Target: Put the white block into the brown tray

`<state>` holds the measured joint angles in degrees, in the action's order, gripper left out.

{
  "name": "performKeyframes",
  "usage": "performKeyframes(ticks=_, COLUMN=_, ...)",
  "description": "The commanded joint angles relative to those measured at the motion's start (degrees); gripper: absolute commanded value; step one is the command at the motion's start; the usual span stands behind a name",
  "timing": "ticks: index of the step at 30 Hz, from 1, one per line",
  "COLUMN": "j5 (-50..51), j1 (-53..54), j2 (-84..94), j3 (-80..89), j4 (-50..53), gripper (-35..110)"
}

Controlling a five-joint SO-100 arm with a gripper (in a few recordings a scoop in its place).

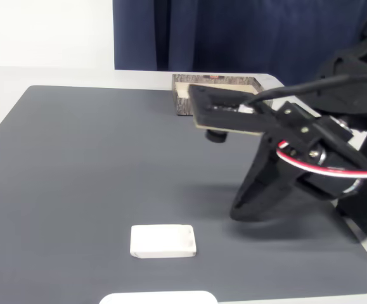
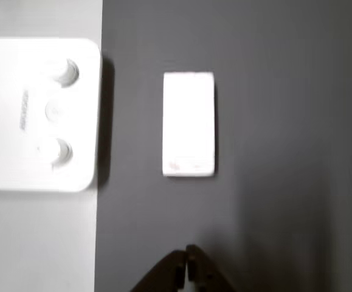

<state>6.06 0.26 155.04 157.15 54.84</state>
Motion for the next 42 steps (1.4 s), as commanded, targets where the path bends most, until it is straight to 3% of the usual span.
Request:
performKeyframes(ticks=1, j5=-0.97, j1=0.88, j2=-5.45, j3=-6.50, j4=0.70, gripper=0)
performKeyframes(ticks=24, j5=-5.80, j1=1.05, j2=-37.18, j3=-31.11, j4=1.93, gripper=0)
performKeyframes(ticks=30, j5=-7.73, j1=1.05, j2=-44.03, j3=-38.32, j4=7.21, gripper=0)
performKeyframes(ticks=42, j5=-7.82, j1=2.11, j2=-47.81, j3=-39.11, j4=7.56, gripper=0)
